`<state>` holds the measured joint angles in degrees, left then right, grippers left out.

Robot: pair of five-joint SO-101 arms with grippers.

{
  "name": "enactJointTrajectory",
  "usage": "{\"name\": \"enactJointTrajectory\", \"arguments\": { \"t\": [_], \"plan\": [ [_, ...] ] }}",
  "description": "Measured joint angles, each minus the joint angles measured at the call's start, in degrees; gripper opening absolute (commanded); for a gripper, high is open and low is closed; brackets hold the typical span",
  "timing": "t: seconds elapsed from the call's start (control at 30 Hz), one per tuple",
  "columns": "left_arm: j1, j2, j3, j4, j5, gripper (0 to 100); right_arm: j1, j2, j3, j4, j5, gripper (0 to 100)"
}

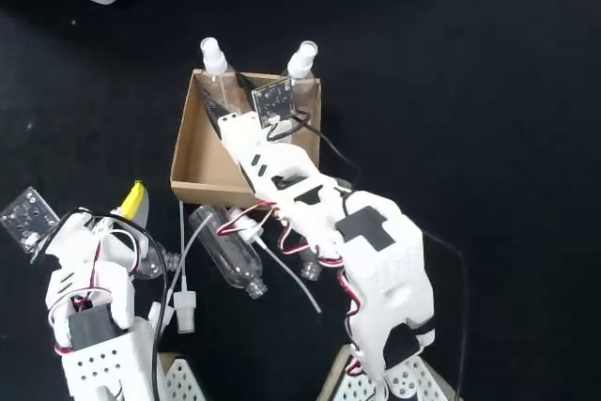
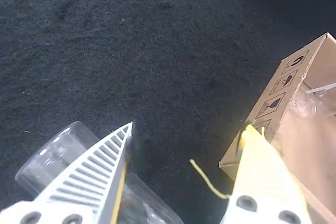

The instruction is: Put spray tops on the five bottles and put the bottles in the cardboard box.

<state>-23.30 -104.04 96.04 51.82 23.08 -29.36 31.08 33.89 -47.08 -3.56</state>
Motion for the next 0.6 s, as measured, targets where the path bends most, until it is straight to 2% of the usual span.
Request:
{"name": "enactJointTrajectory", "arguments": {
  "t": [0.1, 0.17, 0.6],
  "plan": [
    [0.0, 0.0, 0.0, 0.0, 0.0, 30, -0.1, 0.6, -0.3, 0.0, 0.0, 19.2],
    [0.0, 0.0, 0.0, 0.0, 0.0, 30, -0.2, 0.8, -0.8, 0.0, 0.0, 23.0],
    [0.0, 0.0, 0.0, 0.0, 0.0, 30, 0.0, 1.8, 0.0, 0.4, 0.1, 23.2]
  ]
}}
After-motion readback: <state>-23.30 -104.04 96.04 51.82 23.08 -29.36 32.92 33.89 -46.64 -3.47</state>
